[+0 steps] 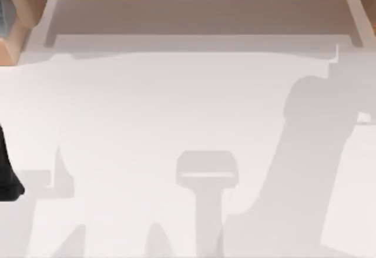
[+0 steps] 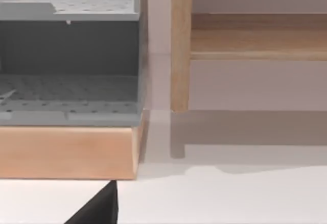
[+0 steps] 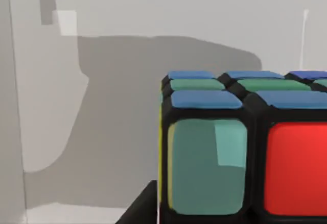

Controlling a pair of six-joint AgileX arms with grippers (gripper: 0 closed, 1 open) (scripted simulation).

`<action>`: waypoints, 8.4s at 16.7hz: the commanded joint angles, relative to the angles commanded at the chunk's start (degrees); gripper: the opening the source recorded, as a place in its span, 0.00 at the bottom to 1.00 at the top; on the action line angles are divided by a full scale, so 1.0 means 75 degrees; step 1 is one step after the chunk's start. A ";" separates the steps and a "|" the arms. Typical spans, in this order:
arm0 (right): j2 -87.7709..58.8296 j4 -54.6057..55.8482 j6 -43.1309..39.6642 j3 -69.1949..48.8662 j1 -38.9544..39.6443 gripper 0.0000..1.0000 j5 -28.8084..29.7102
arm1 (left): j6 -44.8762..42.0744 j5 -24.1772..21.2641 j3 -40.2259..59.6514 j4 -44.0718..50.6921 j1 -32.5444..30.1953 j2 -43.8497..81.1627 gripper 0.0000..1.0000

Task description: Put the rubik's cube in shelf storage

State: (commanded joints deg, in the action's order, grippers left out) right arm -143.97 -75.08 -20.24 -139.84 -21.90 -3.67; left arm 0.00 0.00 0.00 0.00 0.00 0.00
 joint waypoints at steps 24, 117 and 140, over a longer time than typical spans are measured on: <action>0.5289 1.4370 0.0866 1.0977 0.0415 0.00 0.3404 | 0.0000 0.0000 0.0000 0.0000 0.0000 0.0000 1.00; 0.3645 2.2340 -0.9154 1.5327 -0.2791 1.00 -0.4968 | 0.0000 0.0000 0.0000 0.0000 0.0000 0.0000 1.00; 0.3453 2.1919 -0.9163 1.4726 -0.2342 0.10 -0.4517 | 0.0000 0.0000 0.0000 0.0000 0.0000 0.0000 1.00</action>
State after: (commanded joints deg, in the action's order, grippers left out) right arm -118.07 89.32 -88.97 -29.40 -39.46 -37.55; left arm 0.00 0.00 0.00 0.00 0.00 0.00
